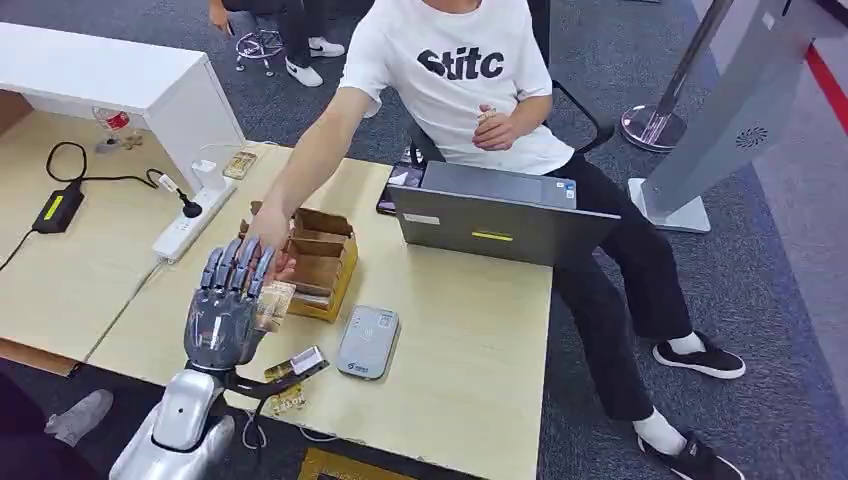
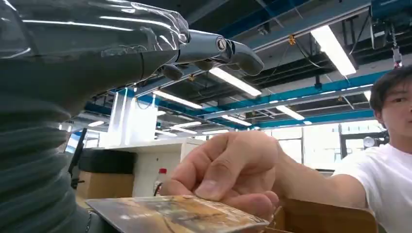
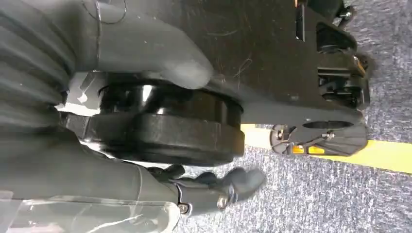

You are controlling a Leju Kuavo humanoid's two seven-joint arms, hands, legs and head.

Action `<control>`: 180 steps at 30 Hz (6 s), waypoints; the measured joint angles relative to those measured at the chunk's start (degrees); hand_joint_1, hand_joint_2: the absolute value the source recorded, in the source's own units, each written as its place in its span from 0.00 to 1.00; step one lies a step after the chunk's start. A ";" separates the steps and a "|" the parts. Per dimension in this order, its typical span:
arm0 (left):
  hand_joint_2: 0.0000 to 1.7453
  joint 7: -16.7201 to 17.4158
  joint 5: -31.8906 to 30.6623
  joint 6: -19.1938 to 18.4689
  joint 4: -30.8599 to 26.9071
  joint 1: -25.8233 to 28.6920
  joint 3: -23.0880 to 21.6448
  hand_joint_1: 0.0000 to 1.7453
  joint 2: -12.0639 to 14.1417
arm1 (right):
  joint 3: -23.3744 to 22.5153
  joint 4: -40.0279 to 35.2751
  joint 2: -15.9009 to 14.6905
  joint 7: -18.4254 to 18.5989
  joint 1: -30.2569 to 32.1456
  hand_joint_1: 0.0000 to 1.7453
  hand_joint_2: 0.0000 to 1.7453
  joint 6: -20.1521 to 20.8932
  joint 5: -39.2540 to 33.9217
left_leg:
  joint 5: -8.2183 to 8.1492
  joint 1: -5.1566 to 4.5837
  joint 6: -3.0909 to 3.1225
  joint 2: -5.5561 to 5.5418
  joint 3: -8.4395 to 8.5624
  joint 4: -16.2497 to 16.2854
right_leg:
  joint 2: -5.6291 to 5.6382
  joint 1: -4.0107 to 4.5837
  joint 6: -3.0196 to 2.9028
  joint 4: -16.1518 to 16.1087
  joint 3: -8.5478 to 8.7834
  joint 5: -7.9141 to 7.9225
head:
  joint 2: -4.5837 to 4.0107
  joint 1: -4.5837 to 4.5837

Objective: Pass the card to the sensor for recognition and then transmit it.

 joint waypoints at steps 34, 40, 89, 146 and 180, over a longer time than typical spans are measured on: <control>1.00 -6.76 9.53 1.29 -1.75 1.04 3.34 1.00 -0.38 | 0.48 0.00 0.26 0.04 -0.06 0.00 1.00 -0.57 0.09 | 0.02 -0.01 -0.03 0.00 -0.02 0.00 | -0.01 0.00 -0.02 -0.01 -0.02 0.01 | 0.00 0.02; 1.00 -7.76 7.03 -1.40 -0.86 1.70 -2.59 1.00 -5.34 | 0.48 0.00 0.39 -0.02 -0.07 0.00 1.00 -0.57 0.26 | 0.02 -0.05 -0.03 -0.02 -0.03 0.01 | -0.03 -0.03 0.00 -0.06 0.00 0.03 | 0.00 0.02; 1.00 -9.79 22.01 -0.61 3.87 -4.45 -3.43 1.00 -3.39 | 1.25 0.02 0.68 0.33 -0.14 0.00 1.00 -0.81 1.49 | 0.11 0.03 -0.06 0.00 -0.04 0.00 | 0.01 0.03 0.01 0.07 -0.03 0.08 | 0.00 0.02; 1.00 -1.09 3.74 -3.28 4.03 1.99 6.67 0.00 6.36 | 1.40 0.04 0.79 0.74 -0.17 0.00 1.00 -0.50 3.21 | 0.17 0.05 -0.15 0.13 -0.12 0.00 | 0.13 0.02 -0.04 0.09 -0.08 0.10 | 0.00 0.02; 1.00 -6.23 8.54 -0.50 26.05 -11.41 6.38 0.00 2.40 | 2.62 0.04 0.83 1.92 -0.49 0.00 1.00 -0.42 3.82 | 0.19 0.04 -0.18 0.16 -0.12 0.01 | 0.15 0.02 -0.06 0.09 -0.13 0.12 | 0.00 0.04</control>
